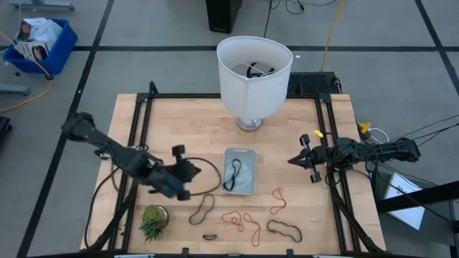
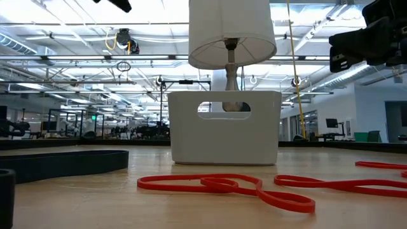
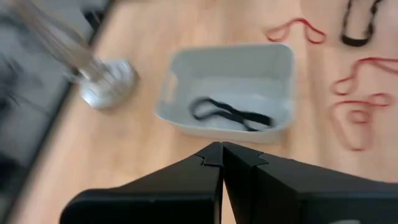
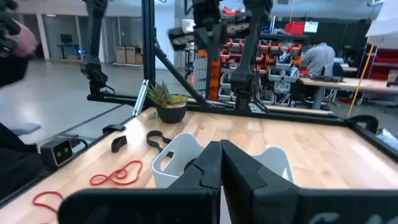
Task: Pick and place rubber bands into bin
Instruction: Put the black rubber band into the gray bin
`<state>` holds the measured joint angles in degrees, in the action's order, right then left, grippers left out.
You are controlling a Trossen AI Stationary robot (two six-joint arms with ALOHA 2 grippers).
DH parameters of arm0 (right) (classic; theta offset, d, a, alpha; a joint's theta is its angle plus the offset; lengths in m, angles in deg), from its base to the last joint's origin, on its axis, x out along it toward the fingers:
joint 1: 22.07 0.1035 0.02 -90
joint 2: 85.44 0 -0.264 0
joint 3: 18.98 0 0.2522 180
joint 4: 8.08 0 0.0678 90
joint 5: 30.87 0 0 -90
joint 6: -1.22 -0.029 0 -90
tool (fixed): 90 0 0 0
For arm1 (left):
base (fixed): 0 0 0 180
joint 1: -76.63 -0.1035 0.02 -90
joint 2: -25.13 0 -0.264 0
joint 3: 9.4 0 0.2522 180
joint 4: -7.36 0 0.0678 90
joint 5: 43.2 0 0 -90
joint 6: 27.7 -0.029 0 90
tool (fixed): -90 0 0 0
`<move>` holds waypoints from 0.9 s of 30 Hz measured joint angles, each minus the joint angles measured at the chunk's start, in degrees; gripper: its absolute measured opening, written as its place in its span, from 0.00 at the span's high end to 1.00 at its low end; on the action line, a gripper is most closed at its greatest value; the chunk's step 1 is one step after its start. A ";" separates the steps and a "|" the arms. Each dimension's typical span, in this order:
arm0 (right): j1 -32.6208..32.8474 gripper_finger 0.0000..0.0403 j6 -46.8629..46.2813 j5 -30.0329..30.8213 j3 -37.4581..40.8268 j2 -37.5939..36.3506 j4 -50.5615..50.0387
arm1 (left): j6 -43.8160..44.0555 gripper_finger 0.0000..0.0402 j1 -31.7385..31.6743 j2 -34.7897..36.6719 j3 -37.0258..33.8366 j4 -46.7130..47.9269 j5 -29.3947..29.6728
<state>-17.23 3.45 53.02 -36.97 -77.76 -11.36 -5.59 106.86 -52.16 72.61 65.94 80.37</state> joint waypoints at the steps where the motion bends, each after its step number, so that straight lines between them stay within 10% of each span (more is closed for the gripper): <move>1: 0.02 1.00 0.47 0.00 0.00 0.00 -0.02 | 3.43 0.98 0.01 -2.16 2.56 1.84 -1.71; 16: 0.00 0.99 2.52 0.04 0.00 0.00 -0.40 | 25.76 0.95 2.03 -22.95 6.62 8.94 -15.04; 27: 0.00 0.98 3.40 0.07 -0.02 0.00 -0.42 | 43.80 0.50 2.19 -28.76 6.62 8.09 -21.59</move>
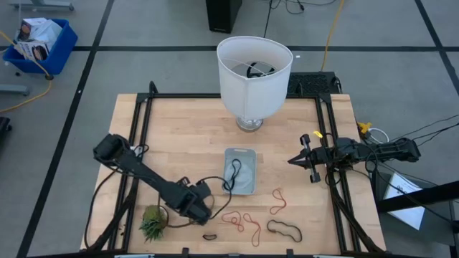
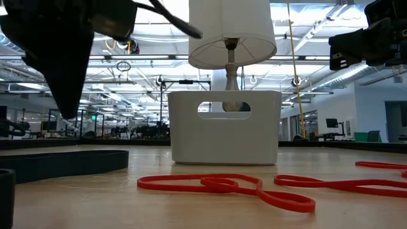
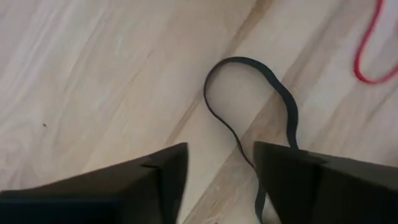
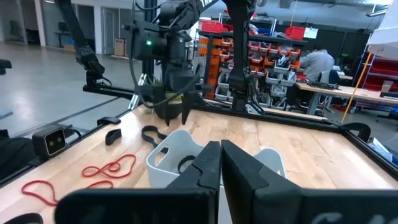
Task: Pick and place rubber bands into bin
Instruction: Put the black rubber band into the gray bin
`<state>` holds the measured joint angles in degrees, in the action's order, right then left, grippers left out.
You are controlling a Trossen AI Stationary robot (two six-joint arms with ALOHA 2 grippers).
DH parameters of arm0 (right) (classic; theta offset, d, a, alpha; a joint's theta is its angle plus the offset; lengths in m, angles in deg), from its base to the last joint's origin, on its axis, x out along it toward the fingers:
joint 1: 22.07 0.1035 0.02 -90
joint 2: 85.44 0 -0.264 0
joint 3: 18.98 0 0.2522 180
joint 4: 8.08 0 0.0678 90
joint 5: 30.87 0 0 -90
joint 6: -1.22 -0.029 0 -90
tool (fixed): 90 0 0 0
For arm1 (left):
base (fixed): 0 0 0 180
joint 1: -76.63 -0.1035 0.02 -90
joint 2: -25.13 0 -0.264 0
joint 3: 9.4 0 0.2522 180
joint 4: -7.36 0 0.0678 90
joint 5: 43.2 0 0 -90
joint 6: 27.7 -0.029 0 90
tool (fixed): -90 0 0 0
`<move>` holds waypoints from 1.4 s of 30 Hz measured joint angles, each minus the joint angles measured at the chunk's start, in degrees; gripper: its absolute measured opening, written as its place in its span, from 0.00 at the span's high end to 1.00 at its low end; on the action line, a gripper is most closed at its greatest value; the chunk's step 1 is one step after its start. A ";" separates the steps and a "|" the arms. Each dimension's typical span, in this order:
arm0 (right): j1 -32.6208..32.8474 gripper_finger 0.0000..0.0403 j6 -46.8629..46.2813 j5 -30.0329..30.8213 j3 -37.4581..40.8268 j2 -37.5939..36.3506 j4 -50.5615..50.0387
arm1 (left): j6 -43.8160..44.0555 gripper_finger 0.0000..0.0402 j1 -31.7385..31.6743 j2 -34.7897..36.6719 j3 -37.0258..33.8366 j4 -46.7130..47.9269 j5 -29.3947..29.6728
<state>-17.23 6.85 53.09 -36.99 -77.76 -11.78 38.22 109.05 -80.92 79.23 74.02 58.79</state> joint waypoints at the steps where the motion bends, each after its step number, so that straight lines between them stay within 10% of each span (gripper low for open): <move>1: 0.01 0.98 -0.27 0.00 0.00 0.00 -0.01 | 1.02 0.46 -0.13 -0.32 0.00 -0.06 0.02; 9: 0.00 0.98 -3.12 0.00 0.00 0.00 -0.04 | 4.64 0.27 -0.93 -3.38 -0.02 -2.06 -0.04; 34: 0.01 0.98 -5.20 0.01 0.00 0.25 -0.28 | -0.64 0.26 -3.50 -9.70 0.28 -3.93 -1.19; 42: 0.01 0.98 -4.98 0.01 0.00 0.31 -0.41 | -8.10 0.51 -3.92 -9.87 0.13 -7.67 -2.55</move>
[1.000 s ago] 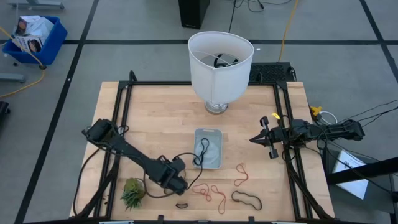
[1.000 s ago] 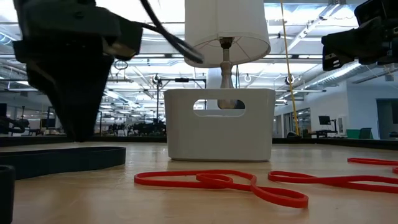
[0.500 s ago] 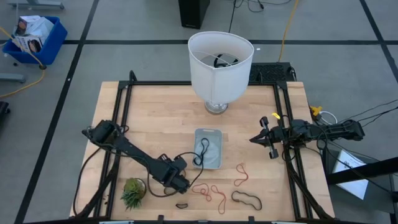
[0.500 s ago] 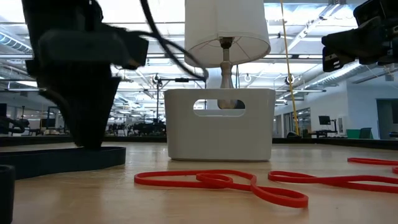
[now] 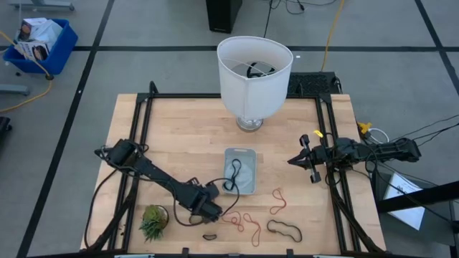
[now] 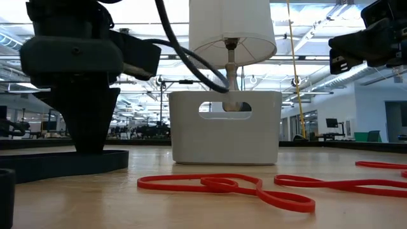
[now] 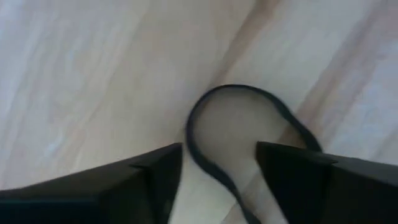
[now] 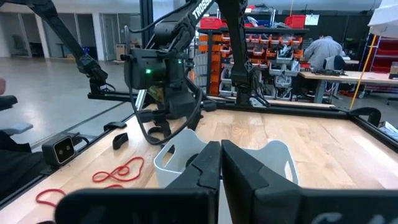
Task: Pick and place rubber bands into bin
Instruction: Put the black rubber band into the gray bin
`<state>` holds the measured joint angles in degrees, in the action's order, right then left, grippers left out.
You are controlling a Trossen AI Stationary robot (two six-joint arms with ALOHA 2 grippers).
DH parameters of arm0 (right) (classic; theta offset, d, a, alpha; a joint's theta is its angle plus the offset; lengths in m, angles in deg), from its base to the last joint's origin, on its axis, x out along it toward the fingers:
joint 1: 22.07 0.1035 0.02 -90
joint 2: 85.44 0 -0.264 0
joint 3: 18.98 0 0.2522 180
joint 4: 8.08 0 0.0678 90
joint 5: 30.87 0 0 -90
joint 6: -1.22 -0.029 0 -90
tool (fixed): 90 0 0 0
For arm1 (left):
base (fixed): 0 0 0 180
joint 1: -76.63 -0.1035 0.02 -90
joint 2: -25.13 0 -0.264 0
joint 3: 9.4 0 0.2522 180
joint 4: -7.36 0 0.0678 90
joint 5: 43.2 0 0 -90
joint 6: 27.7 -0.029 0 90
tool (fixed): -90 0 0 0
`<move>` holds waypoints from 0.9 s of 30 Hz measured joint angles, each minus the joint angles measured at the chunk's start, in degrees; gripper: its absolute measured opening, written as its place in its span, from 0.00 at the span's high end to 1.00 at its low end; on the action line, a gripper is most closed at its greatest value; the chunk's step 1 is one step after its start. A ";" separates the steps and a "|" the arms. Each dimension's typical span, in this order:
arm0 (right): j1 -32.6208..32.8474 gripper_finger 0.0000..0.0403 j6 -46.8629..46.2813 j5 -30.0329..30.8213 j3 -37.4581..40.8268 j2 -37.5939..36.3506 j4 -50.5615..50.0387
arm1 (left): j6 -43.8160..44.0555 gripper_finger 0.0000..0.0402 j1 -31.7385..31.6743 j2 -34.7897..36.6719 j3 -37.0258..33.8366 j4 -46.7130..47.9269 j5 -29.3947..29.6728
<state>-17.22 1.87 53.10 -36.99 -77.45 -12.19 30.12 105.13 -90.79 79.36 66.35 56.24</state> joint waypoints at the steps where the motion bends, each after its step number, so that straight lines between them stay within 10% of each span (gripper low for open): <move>1: 0.00 0.98 0.02 0.00 0.00 0.00 -0.02 | -0.41 0.58 -0.06 -0.02 -0.01 -0.38 -0.40; 7: 0.00 0.98 0.01 0.00 0.00 0.00 -0.02 | -2.35 0.96 0.01 -0.09 0.01 -0.93 -0.71; 16: 0.00 1.00 0.02 0.00 0.00 0.00 -0.20 | -1.20 0.98 2.51 5.75 -0.60 5.22 4.12; 27: -0.01 1.00 0.02 -0.01 0.00 0.02 -0.33 | 1.11 0.99 11.28 25.83 -0.74 17.57 37.20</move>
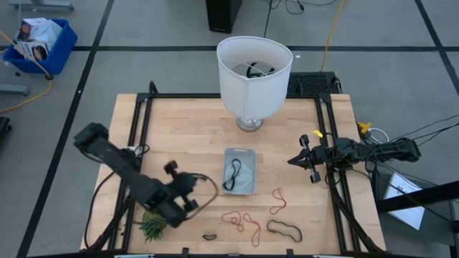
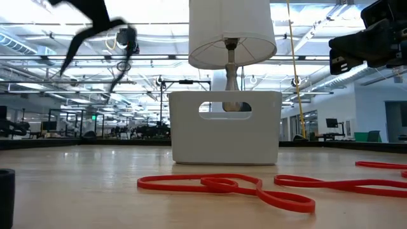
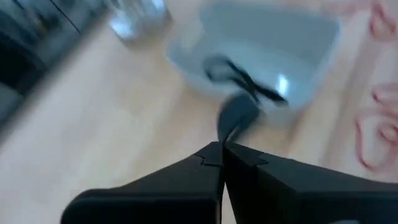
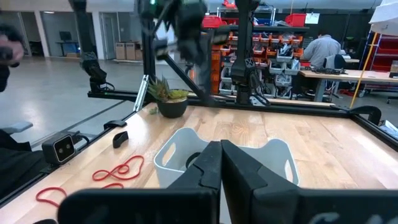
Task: Pick and place rubber bands into bin
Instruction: Put the black rubber band into the gray bin
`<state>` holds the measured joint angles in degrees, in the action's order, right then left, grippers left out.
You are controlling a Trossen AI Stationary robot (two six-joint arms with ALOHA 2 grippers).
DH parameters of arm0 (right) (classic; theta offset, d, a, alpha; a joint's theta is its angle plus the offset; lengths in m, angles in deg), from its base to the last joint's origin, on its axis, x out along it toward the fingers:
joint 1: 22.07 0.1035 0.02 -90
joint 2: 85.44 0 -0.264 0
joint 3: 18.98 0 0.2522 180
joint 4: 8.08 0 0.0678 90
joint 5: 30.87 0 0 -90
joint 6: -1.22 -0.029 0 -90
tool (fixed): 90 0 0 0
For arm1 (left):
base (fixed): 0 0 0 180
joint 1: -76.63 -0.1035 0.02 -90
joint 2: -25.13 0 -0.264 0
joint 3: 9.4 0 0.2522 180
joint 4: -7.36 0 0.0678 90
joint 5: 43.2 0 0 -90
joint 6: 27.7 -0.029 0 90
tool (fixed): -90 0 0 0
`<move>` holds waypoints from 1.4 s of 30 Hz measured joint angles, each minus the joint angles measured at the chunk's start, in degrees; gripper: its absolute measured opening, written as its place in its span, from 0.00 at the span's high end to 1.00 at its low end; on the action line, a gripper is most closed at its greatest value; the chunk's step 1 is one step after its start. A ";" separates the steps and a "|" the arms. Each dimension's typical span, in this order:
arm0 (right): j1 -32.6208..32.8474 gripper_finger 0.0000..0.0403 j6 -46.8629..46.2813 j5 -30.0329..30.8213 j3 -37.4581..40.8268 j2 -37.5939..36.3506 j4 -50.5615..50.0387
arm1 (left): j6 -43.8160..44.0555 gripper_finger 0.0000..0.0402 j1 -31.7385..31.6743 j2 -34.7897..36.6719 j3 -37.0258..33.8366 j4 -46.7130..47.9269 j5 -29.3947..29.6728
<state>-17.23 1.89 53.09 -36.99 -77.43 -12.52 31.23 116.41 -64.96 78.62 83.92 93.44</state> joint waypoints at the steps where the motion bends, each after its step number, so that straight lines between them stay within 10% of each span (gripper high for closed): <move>1: 0.00 1.00 0.00 0.00 0.00 0.00 0.00 | -0.16 0.99 1.02 1.89 -0.41 0.52 3.36; 13: 0.01 1.00 1.09 0.15 0.00 0.00 0.00 | -0.76 0.99 4.55 17.68 -14.48 -2.13 20.33; 27: 0.02 1.00 1.97 0.24 0.00 0.00 -0.13 | -2.69 0.99 5.36 26.98 -44.81 -36.14 26.63; 42: 0.02 1.00 1.97 0.24 0.00 0.00 -0.57 | -51.06 1.00 -3.36 26.82 -46.69 -89.29 12.61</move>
<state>-17.21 3.86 53.33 -36.99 -77.43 -13.09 -19.83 113.05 -38.14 31.94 -5.37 106.05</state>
